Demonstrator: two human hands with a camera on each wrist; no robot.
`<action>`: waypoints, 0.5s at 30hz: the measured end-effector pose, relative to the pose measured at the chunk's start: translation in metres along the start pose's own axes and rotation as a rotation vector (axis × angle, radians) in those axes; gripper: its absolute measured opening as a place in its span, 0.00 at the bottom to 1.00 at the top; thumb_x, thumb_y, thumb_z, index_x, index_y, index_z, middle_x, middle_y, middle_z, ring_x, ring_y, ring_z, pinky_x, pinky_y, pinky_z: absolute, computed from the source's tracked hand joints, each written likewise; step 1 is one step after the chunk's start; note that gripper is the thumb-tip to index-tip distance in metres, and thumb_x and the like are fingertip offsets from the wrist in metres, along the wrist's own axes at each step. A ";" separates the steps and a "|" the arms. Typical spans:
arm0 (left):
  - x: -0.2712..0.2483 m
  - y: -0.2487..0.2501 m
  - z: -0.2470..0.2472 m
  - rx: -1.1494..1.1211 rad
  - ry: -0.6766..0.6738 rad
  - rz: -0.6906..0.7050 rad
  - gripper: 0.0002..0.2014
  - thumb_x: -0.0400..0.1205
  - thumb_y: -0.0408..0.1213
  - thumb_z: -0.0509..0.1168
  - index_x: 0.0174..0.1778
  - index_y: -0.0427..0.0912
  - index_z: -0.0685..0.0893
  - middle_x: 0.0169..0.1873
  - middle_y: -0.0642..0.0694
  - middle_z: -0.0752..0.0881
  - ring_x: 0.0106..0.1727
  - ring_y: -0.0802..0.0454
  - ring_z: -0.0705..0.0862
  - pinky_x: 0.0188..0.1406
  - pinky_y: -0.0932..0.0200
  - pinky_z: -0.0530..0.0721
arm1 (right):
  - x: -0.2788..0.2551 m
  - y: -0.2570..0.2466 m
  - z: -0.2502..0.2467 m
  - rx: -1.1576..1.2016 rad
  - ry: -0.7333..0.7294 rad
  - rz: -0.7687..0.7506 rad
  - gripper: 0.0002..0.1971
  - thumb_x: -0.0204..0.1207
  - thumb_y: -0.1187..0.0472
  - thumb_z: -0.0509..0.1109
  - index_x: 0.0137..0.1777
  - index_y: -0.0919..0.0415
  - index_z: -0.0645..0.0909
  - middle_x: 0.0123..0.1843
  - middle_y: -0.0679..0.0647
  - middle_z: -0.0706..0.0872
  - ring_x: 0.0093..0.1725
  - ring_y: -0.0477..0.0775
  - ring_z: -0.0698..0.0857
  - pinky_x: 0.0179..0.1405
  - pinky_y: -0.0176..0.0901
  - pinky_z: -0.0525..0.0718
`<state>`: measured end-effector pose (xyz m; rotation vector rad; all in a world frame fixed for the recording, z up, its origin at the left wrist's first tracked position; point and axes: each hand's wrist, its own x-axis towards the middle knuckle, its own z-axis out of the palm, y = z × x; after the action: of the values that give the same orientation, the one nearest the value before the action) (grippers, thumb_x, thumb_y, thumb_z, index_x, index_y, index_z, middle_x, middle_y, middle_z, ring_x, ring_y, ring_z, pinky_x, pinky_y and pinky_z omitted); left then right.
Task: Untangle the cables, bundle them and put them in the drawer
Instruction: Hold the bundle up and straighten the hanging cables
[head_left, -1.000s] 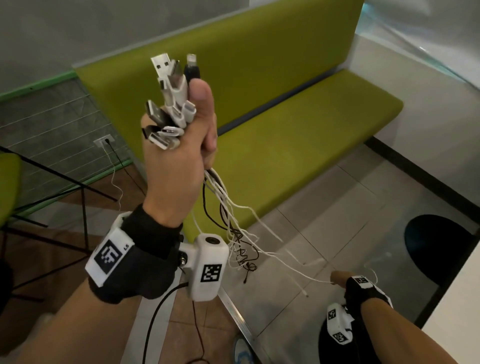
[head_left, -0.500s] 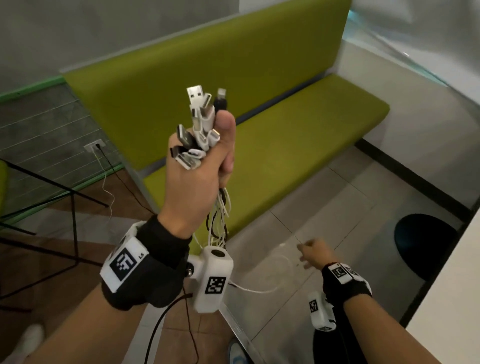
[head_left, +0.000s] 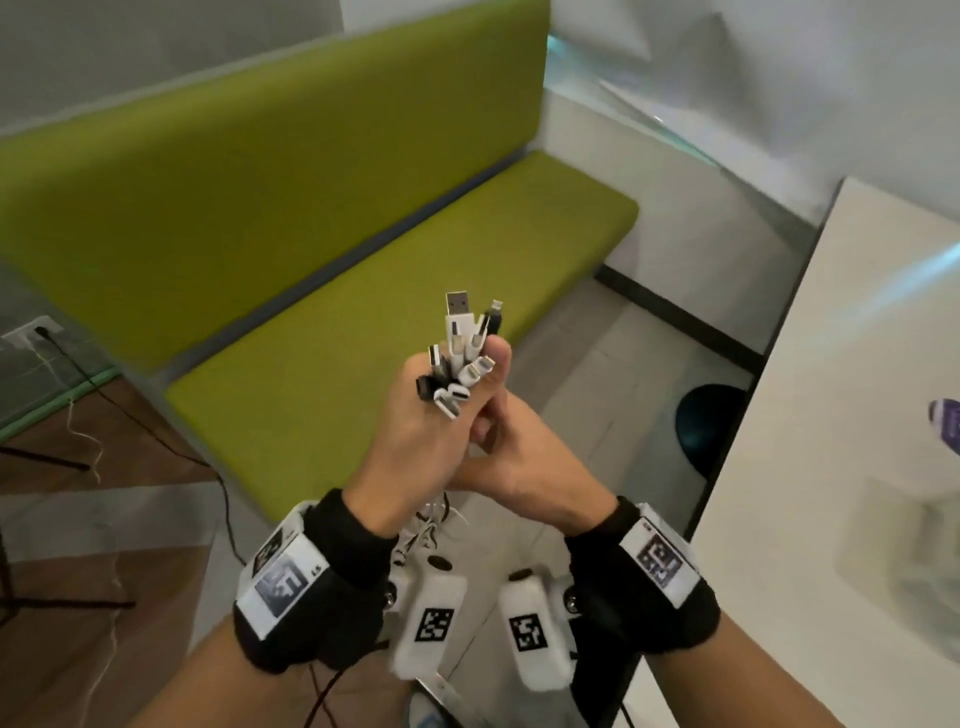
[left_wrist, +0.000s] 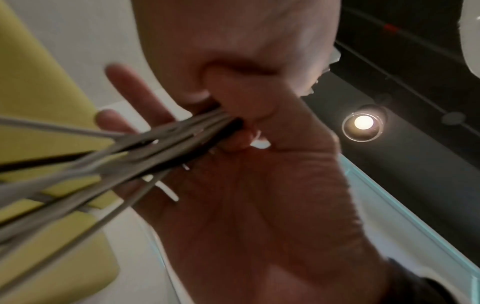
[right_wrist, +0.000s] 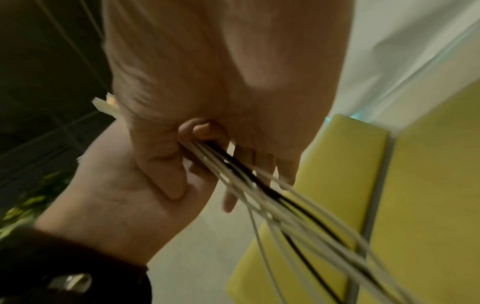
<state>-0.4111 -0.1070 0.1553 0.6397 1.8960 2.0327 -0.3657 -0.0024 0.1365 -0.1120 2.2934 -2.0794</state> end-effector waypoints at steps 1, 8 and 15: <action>-0.003 -0.002 0.009 0.053 -0.035 0.011 0.21 0.77 0.58 0.63 0.25 0.47 0.78 0.21 0.48 0.77 0.23 0.58 0.75 0.26 0.66 0.74 | -0.008 0.000 -0.001 0.038 0.060 0.009 0.28 0.66 0.77 0.74 0.57 0.47 0.74 0.37 0.45 0.83 0.38 0.44 0.82 0.42 0.33 0.81; -0.024 -0.014 0.082 0.395 -0.304 0.118 0.11 0.83 0.49 0.64 0.34 0.54 0.80 0.38 0.60 0.80 0.49 0.58 0.80 0.54 0.46 0.79 | -0.082 0.021 -0.026 -0.319 0.118 0.158 0.08 0.72 0.62 0.62 0.46 0.47 0.73 0.37 0.49 0.76 0.32 0.38 0.74 0.36 0.35 0.75; -0.066 -0.013 0.175 0.567 -0.568 0.182 0.11 0.84 0.36 0.66 0.47 0.62 0.85 0.51 0.74 0.78 0.61 0.75 0.69 0.64 0.46 0.72 | -0.186 0.042 -0.070 -0.556 0.515 -0.060 0.13 0.79 0.66 0.60 0.62 0.62 0.74 0.51 0.53 0.84 0.58 0.60 0.85 0.54 0.36 0.79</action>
<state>-0.2675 0.0122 0.1405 1.3938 2.0730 1.1711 -0.1874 0.0863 0.0982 0.3877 3.1486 -1.5577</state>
